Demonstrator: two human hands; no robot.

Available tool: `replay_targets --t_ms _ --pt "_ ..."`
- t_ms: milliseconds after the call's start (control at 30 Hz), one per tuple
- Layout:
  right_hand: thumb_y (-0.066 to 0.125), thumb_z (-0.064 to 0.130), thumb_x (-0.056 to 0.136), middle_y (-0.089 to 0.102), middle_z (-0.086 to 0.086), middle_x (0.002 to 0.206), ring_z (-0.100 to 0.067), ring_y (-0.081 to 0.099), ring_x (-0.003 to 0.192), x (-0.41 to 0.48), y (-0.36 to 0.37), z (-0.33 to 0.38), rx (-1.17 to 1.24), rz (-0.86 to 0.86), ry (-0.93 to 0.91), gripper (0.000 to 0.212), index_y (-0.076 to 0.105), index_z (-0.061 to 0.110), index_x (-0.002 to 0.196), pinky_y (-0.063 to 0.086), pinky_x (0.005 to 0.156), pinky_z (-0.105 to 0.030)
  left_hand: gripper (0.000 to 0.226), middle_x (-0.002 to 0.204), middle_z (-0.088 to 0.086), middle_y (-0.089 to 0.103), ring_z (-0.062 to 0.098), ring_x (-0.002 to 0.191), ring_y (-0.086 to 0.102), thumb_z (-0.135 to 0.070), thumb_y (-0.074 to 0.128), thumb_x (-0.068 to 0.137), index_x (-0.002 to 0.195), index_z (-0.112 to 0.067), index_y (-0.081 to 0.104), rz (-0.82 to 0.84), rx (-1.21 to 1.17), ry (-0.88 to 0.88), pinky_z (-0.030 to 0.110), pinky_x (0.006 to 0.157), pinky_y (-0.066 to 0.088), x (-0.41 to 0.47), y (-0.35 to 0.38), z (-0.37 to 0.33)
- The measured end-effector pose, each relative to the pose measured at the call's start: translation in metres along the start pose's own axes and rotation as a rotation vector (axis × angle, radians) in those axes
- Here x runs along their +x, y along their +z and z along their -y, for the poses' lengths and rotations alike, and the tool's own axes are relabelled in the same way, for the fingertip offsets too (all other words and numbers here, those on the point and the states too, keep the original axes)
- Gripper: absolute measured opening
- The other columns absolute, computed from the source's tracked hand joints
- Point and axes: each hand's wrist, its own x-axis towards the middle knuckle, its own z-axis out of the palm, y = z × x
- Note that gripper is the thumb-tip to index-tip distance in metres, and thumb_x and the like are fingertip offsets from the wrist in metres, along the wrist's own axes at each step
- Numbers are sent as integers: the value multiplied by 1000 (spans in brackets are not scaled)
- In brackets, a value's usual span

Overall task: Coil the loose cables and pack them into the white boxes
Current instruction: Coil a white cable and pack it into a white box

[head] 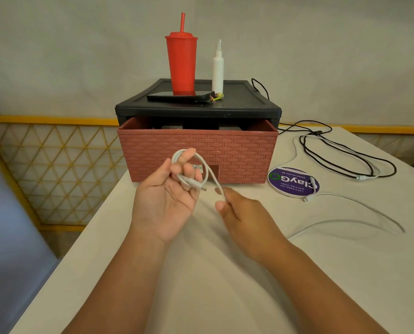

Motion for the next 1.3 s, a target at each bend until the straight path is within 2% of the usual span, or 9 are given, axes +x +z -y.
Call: replay_targets --t_ms 267,367,433,567,633,833,967,1133,1300 --pt "36 35 98 60 -14 106 -32 55 95 -11 7 16 -265 292 -3 25 49 15 94 42 72 -33 37 88 -9 74 3 97 65 -10 30 101 136 -20 36 46 874 287 18 94 46 -2 -3 13" --pt "37 34 96 63 -14 101 -33 57 91 -13 -3 24 -302 224 -84 22 50 18 88 38 67 -33 45 95 -21 65 -3 96 61 -13 33 101 143 -25 24 106 1402 364 9 84 42 0 -13 25" --pt "39 33 95 66 -11 99 -32 58 92 -11 -13 23 -351 92 -144 22 57 20 96 36 67 -33 38 88 -21 59 -5 84 59 -12 37 99 131 -33 36 155 1539 339 16 77 45 -1 -16 29" --pt "59 31 85 65 7 68 -16 52 60 -8 -29 14 -229 -188 -232 14 67 26 75 35 51 -27 18 65 -9 51 -1 54 48 -23 44 97 93 -25 62 176 1408 189 14 60 38 -6 -12 31" --pt "65 29 80 54 11 54 -11 42 52 -5 -31 7 -176 -246 -210 13 66 24 68 29 46 -21 35 56 0 43 7 49 37 -39 46 88 81 -12 67 218 1344 127 22 56 32 -7 -8 32" --pt "70 31 78 49 12 58 -3 44 55 -1 -36 -1 199 -238 -64 15 56 26 77 35 52 -13 29 39 -12 26 3 35 26 -29 55 84 58 -23 67 165 965 -62 19 59 44 -6 -2 24" --pt "53 37 84 57 21 71 4 48 66 2 -32 -3 368 -162 -106 10 56 30 78 38 63 -9 30 39 -10 22 4 32 22 -33 50 79 67 -9 60 108 709 -144 20 51 44 -7 0 20" --pt "39 39 87 48 11 59 0 42 59 2 -24 -6 344 -187 -133 27 48 24 65 34 57 -12 29 38 -10 22 4 29 23 -35 48 79 63 -12 55 83 525 -267 21 50 45 -6 1 23" --pt "35 42 87 46 8 57 -8 43 57 3 -20 -8 214 -214 -127 29 42 25 64 37 57 -25 30 44 -1 44 11 39 45 -31 50 80 62 -10 62 178 502 -376 27 61 53 -8 1 23"
